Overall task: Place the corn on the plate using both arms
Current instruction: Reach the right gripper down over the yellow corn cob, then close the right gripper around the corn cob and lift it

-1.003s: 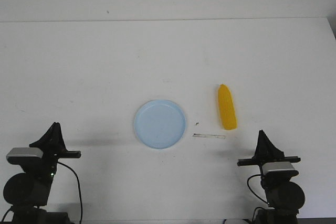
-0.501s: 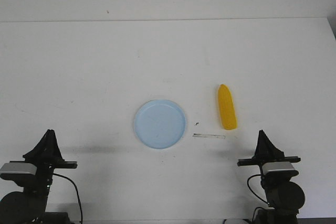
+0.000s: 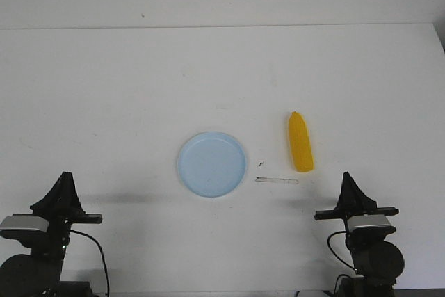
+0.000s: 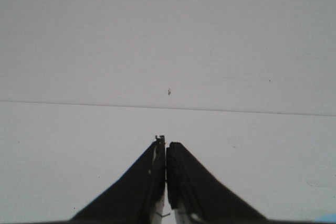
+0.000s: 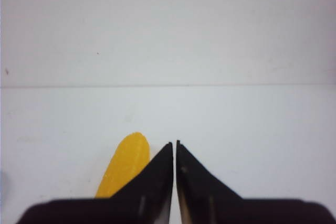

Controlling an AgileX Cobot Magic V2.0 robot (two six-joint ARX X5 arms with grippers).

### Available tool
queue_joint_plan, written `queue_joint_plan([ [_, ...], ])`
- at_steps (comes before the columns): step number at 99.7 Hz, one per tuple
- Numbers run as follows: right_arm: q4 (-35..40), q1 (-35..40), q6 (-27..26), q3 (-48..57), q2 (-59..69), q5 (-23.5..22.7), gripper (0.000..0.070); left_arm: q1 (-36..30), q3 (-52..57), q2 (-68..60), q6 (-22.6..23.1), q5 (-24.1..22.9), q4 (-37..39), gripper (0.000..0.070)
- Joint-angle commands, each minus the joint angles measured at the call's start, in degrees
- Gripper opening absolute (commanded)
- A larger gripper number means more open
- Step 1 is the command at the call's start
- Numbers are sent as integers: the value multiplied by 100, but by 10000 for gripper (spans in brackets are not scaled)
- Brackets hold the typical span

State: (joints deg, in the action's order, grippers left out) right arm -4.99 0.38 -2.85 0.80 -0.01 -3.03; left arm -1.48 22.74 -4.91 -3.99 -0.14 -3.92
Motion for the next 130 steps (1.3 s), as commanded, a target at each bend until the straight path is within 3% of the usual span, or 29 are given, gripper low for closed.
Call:
queue_joint_plan([
  [1,-243,0,-76,-7,9,4,9,7,39,11,33,-13,61,1],
  [23,-308,83,-20,734,149,-184,7,7,39,11,33,-13,61,1],
  [39,446,166,400,1620,789,0,6,7,39,11,33,-13,61,1],
  [92,758,361,372,3674,5010,195,6,7,39,11,33,-13,61,1],
  [110,1869,675,-323,4957,6404,717,6,7,39,11,33,-13,61,1],
  [130,3097,874,-774,6288,7659,605,6,7,39,11,33,-13,61,1],
])
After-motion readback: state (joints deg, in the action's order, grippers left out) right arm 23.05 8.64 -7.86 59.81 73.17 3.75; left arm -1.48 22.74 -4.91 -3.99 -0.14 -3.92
